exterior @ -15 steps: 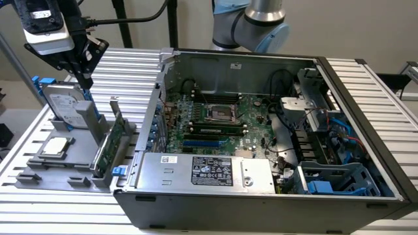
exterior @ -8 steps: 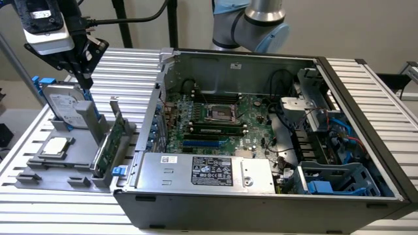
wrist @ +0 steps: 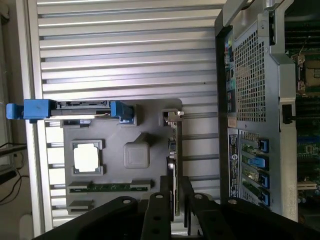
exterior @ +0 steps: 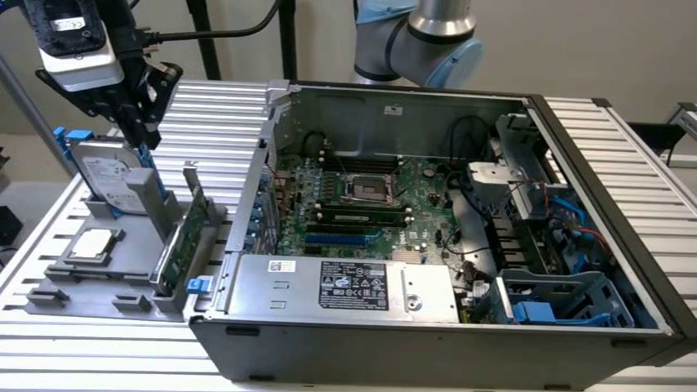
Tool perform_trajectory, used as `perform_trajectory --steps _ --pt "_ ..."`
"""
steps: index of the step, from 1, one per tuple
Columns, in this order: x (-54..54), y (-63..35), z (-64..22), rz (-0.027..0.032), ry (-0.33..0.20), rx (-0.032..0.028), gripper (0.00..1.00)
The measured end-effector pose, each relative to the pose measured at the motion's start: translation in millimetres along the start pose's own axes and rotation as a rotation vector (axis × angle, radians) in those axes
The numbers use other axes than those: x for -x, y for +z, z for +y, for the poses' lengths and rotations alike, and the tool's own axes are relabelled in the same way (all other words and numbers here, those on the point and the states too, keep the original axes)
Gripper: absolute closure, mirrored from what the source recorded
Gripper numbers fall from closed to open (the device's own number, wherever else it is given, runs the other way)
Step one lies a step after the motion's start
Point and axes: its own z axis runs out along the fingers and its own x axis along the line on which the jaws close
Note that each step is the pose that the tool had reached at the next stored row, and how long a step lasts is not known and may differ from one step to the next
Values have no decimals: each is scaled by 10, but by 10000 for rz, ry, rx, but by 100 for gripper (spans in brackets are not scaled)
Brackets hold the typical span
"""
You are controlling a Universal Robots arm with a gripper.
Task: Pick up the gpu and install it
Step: 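Pick up the gpu and move the gpu toward the slot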
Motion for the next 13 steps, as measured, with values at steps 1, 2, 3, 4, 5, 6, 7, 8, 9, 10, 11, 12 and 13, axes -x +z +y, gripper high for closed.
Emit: perform_trajectory --steps 1,2,3,4,5,6,7,8,9,10,11,12,13 --pt "0 0 0 -1 0 0 70" --pt "0 0 0 0 0 0 64" --pt "0 0 0 -1 0 0 64" --pt "0 0 0 0 0 0 58" --pt "0 0 0 -1 0 0 58" --pt "0 0 0 0 0 0 53" --pt "0 0 0 -1 0 0 46" --pt "0 0 0 0 0 0 46" --pt "0 0 0 -1 0 0 46" --pt "0 6 -1 0 0 0 46" --pt "-1 23 -3 0 1 0 46" --pt "-1 41 -7 1 0 0 46" --pt "-1 59 -10 0 0 0 46"
